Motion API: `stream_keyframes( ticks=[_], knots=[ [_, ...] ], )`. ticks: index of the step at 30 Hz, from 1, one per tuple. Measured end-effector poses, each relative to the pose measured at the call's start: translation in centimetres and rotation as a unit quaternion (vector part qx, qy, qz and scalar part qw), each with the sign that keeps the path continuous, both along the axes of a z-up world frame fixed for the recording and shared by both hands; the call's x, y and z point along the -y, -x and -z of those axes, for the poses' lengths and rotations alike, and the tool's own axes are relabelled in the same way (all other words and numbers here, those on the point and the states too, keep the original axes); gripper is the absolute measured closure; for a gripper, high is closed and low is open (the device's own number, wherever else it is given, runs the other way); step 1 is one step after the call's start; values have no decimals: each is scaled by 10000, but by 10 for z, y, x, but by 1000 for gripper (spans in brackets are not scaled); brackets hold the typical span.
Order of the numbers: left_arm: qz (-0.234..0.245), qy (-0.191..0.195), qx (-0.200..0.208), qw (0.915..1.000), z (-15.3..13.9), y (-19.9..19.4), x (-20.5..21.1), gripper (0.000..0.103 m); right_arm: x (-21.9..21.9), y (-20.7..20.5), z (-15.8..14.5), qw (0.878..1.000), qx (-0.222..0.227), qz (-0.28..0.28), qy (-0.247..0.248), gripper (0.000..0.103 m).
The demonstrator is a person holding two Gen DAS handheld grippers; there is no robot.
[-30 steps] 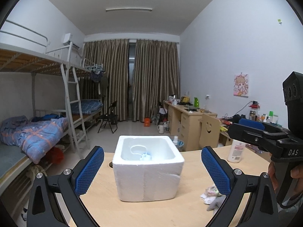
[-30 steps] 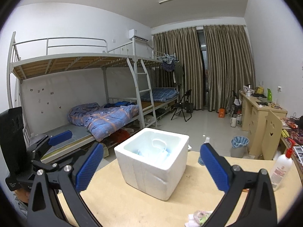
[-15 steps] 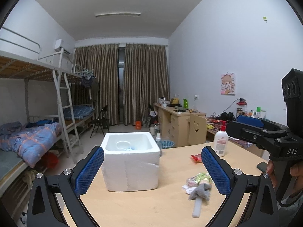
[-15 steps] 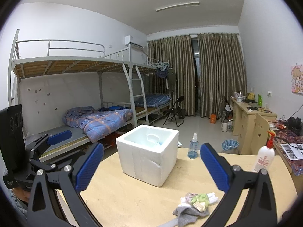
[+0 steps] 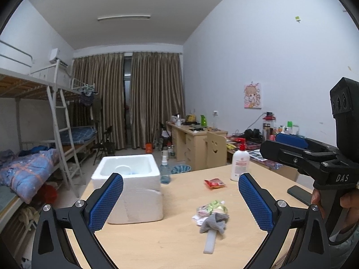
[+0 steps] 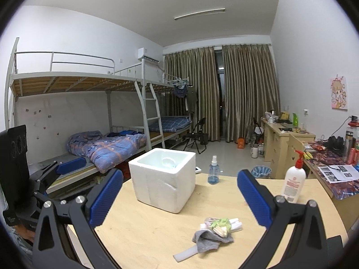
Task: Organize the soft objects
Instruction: 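Move both grippers back from the foam box toward the grey sock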
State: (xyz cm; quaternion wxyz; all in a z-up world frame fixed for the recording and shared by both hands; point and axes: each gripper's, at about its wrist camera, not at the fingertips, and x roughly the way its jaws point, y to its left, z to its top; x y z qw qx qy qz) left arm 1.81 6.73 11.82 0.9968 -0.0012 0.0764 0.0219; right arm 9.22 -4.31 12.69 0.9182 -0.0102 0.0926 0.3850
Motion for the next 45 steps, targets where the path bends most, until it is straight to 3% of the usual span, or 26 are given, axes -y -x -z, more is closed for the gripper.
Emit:
stream_keyframes(
  ticks=[10, 20, 29, 45],
  knots=[
    [293, 145, -142, 9994, 15, -19, 17, 0, 30, -9, 22, 9988, -224, 444, 42, 0],
    [535, 341, -381, 9973, 53, -44, 27, 0, 38, -23, 60, 9954, -345, 789, 413, 0],
    [577, 460, -679, 9950, 88, -63, 25, 0, 51, -37, 80, 9930, -689, 880, 386, 0],
    [1014, 285, -1224, 9869, 126, -94, 35, 1, 50, -57, 99, 9880, -1080, 916, 614, 0]
  ],
)
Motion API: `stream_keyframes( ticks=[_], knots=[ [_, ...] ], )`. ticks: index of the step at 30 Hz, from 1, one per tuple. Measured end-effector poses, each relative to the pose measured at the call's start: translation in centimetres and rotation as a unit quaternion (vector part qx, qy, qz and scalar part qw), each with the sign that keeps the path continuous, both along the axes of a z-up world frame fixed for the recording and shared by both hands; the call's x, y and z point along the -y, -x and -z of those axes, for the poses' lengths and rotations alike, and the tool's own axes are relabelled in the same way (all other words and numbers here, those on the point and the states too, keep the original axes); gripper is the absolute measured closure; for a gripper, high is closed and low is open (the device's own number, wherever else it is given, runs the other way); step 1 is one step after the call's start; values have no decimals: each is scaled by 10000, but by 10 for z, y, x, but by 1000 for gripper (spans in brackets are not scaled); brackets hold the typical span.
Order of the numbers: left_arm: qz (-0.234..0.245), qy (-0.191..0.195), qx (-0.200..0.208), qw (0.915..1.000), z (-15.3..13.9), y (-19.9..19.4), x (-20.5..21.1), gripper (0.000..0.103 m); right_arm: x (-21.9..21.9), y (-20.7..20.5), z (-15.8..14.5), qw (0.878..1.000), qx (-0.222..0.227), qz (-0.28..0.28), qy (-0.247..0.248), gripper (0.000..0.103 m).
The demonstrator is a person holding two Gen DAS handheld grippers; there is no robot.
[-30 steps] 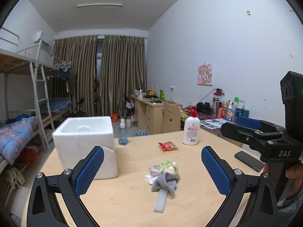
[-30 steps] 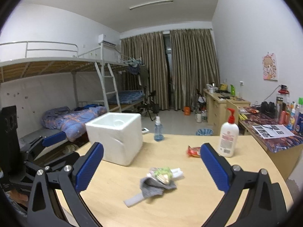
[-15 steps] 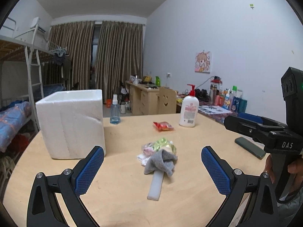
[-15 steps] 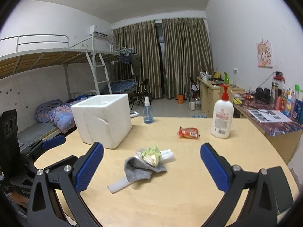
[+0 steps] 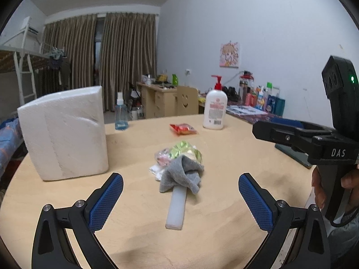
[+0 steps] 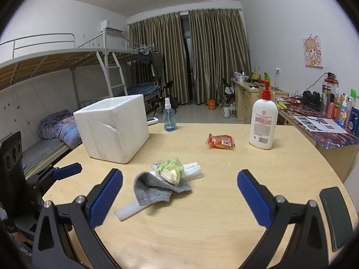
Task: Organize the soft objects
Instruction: 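Move both grippers back from the foam box toward the grey sock, then grasp the white foam stick under the grey sock with the left gripper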
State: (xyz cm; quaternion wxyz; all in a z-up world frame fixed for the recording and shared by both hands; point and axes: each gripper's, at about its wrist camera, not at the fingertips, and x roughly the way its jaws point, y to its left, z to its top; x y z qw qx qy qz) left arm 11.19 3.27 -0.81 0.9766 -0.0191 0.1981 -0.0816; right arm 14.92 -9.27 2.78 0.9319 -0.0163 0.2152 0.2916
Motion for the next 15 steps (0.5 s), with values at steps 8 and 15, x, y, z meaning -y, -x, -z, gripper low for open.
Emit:
stream_keyframes(
  ticks=[8, 15],
  knots=[
    [124, -63, -499, 9987, 15, -19, 3, 24, -6, -12, 6, 9995, -242, -155, 162, 0],
    [194, -108, -977, 9950, 31, -37, 4, 39, -8, -26, 10, 9989, -369, -227, 176, 0]
  ],
)
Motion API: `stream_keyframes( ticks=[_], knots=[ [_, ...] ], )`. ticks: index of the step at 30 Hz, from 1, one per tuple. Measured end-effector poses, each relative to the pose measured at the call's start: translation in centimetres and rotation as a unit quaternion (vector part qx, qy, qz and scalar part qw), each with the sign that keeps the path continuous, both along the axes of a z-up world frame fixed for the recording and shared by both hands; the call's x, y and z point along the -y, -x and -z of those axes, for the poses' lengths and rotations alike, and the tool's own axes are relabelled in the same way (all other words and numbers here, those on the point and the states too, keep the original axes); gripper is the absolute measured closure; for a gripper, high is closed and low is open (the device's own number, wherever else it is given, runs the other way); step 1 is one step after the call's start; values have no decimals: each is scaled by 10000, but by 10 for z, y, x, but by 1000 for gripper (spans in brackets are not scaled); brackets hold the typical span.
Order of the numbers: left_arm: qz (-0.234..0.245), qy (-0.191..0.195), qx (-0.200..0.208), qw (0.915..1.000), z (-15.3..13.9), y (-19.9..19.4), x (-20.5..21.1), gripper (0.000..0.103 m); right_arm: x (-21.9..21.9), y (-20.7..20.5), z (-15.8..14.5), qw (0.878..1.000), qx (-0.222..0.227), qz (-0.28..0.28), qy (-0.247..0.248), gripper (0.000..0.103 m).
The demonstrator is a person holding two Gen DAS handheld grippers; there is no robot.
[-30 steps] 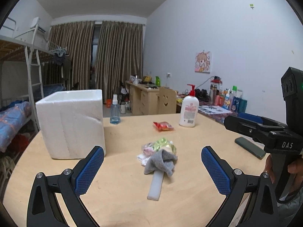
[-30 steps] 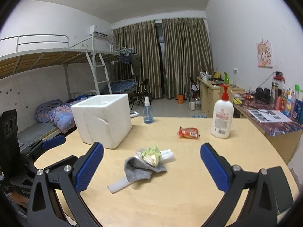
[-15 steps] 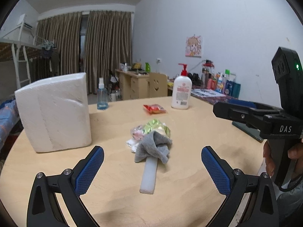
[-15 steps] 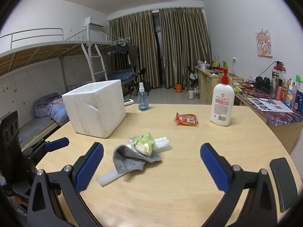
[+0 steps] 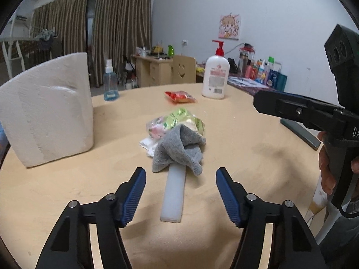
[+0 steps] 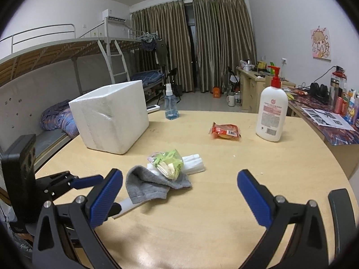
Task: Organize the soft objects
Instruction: 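Grasp the white foam stick under the grey sock with the left gripper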
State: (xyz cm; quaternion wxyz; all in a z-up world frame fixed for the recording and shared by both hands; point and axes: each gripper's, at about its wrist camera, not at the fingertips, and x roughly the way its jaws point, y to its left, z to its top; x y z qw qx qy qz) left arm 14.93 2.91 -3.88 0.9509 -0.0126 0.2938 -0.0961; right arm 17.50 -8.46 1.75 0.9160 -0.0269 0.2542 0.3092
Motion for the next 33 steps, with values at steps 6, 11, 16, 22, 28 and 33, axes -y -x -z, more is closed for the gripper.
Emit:
stream_keyframes(
  ticks=[6, 11, 16, 22, 28, 33],
  knots=[
    [18, -153, -264, 9995, 7, -10, 5, 50, -9, -13, 6, 9997, -161, -157, 64, 0],
    [-25, -220, -537, 9983, 14, -19, 6, 58, -13, -24, 11, 9994, -256, -198, 77, 0],
    [25, -265, -767, 9967, 19, -24, 7, 59, -18, -30, 13, 9990, -317, -306, 94, 0],
    [20, -395, -1062, 9936, 28, -28, 10, 76, -26, -37, 16, 9982, -387, -420, 196, 0],
    [-24, -451, -1045, 9935, 28, -27, 8, 86, -39, -38, 22, 9966, -407, -618, 370, 0],
    [10, -309, -966, 9948, 26, -24, 4, 87, -53, -36, 29, 9945, -434, -758, 582, 0]
  ],
)
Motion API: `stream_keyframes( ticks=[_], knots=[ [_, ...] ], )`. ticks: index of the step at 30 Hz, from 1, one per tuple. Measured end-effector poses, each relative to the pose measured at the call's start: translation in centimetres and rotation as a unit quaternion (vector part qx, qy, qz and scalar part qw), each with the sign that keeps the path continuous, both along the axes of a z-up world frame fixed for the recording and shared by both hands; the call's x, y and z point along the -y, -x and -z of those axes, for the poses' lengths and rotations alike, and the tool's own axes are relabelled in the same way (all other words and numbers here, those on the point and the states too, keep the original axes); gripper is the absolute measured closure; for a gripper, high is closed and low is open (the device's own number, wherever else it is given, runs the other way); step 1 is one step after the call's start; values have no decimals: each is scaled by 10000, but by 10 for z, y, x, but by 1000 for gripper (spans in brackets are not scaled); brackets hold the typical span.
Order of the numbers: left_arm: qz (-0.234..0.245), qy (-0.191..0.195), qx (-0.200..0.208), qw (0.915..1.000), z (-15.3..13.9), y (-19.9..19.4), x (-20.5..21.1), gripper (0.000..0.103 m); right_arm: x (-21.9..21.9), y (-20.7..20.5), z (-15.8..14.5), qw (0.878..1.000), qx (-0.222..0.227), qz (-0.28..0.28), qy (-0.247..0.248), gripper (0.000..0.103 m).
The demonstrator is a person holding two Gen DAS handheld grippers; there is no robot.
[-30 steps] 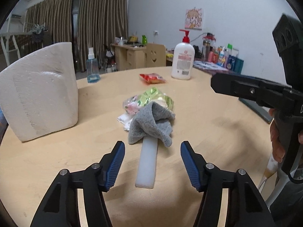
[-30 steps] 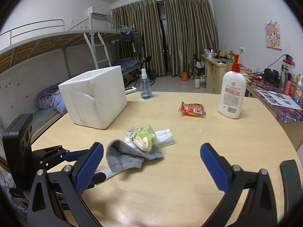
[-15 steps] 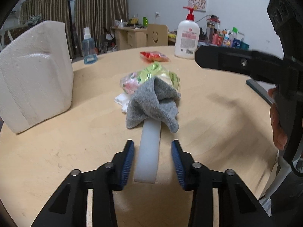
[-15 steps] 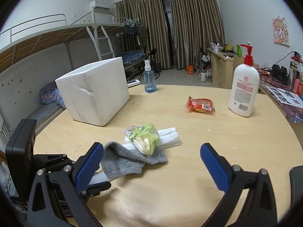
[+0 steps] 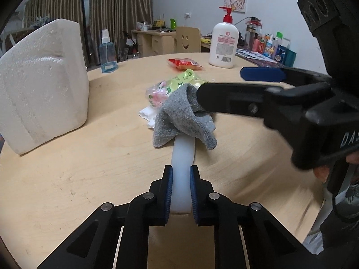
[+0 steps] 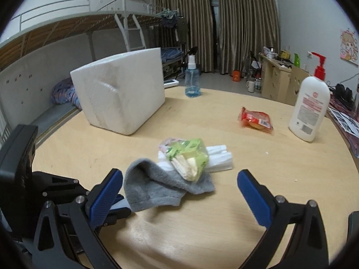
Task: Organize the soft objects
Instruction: 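Grasp the white foam stick under the grey sock with the left gripper, then grasp the green plastic packet with the right gripper while the left gripper holds the foam stick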
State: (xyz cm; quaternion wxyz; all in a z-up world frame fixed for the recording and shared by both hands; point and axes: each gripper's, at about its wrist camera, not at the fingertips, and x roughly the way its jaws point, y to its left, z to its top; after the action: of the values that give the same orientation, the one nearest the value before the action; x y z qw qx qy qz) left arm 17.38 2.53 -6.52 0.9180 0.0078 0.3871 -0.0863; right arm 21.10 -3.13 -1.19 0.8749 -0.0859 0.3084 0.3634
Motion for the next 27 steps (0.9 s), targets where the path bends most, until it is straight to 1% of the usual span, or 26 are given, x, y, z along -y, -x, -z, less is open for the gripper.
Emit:
stream_keyframes(
  ticks=[3, 6, 8, 9, 10, 11, 12, 17, 18, 19, 20, 21, 22, 23, 24, 27],
  knots=[
    [1, 82, 2, 10000, 0, 1, -1, 87, -4, 0, 2, 9999, -93, -117, -60, 0],
    [-28, 243, -31, 9997, 0, 0, -5, 87, -6, -2, 5, 9996, -179, -178, -96, 1],
    [-45, 293, -21, 9996, 0, 1, -6, 87, -7, -2, 5, 9997, -187, -172, -65, 10],
    [-32, 278, -28, 9996, 1, 1, -5, 87, -8, -3, 6, 9996, -202, -183, -42, 18],
    [-38, 285, -19, 9996, 0, 1, -4, 87, -9, -3, 6, 9996, -218, -196, -9, 23],
    [-48, 298, -25, 9995, 0, 1, -5, 87, -12, -2, 8, 9994, -242, -257, 62, 32],
    [-49, 307, -44, 9995, 1, 0, -5, 87, -14, -2, 9, 9992, -249, -285, 94, 38],
    [-58, 346, -33, 9994, 1, 1, -6, 87, -24, 2, 16, 9981, -273, -484, 274, 38],
    [-59, 369, -37, 9993, 1, 1, -7, 87, -25, 1, 17, 9979, -298, -514, 273, 41],
    [-61, 407, -44, 9991, 1, 1, -8, 87, -26, 1, 18, 9978, -305, -527, 272, 47],
    [-67, 444, -52, 9990, 1, 1, -9, 87, -27, 1, 19, 9976, -333, -543, 276, 63],
    [-70, 481, -62, 9988, 2, 0, -10, 87, -27, 1, 20, 9975, -360, -539, 287, 75],
    [-72, 493, -60, 9987, 2, 1, -10, 87, -27, 1, 21, 9974, -365, -529, 315, 80],
    [-71, 495, -57, 9987, 2, 1, -10, 87, -28, 2, 23, 9972, -366, -562, 328, 88],
    [-72, 489, -56, 9988, 2, 2, -10, 87, -28, 2, 22, 9972, -371, -569, 299, 92],
    [-80, 519, -47, 9986, 2, 2, -12, 87, -23, 6, 18, 9976, -334, -574, 188, 93]
  ],
)
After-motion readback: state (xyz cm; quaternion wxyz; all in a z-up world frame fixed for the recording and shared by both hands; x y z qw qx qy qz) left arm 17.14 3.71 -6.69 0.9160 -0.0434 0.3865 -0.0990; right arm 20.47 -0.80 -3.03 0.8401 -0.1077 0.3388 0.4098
